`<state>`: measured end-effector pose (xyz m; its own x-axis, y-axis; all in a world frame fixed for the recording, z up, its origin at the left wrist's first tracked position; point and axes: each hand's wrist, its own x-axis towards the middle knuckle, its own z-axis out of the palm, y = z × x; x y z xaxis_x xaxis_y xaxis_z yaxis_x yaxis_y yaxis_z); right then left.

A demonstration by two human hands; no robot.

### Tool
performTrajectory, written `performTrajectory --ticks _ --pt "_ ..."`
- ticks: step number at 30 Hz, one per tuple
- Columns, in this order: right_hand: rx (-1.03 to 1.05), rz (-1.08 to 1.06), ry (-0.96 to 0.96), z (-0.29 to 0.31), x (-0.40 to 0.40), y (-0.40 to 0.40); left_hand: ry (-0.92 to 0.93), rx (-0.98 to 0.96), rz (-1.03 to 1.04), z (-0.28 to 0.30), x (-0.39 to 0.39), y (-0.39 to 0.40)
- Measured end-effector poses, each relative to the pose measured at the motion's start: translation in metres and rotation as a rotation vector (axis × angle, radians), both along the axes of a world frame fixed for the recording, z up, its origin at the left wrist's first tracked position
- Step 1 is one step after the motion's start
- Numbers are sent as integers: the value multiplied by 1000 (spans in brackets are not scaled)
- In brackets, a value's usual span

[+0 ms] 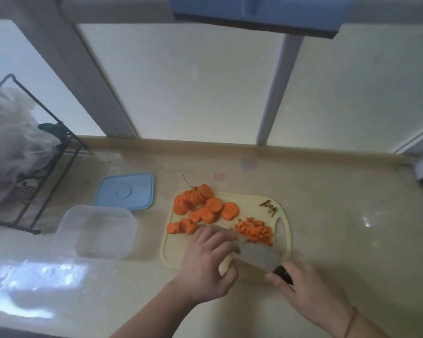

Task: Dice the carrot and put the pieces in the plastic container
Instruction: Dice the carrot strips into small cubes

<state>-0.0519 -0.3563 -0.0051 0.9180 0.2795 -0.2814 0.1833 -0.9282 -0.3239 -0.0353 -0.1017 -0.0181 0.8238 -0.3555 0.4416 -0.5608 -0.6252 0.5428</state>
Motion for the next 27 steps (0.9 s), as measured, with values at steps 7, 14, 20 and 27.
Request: performTrajectory --ticks 7,14,20,27 --pt "-181 61 -53 -8 2 -5 244 177 48 -30 21 -30" --pt "-258 114 -31 3 4 -4 433 103 -3 -35 38 -44" --pt "-236 117 -29 1 1 -3 509 123 -60 -36 47 -51" --pt "-180 85 -33 5 1 -1 426 122 -87 -28 49 -44"
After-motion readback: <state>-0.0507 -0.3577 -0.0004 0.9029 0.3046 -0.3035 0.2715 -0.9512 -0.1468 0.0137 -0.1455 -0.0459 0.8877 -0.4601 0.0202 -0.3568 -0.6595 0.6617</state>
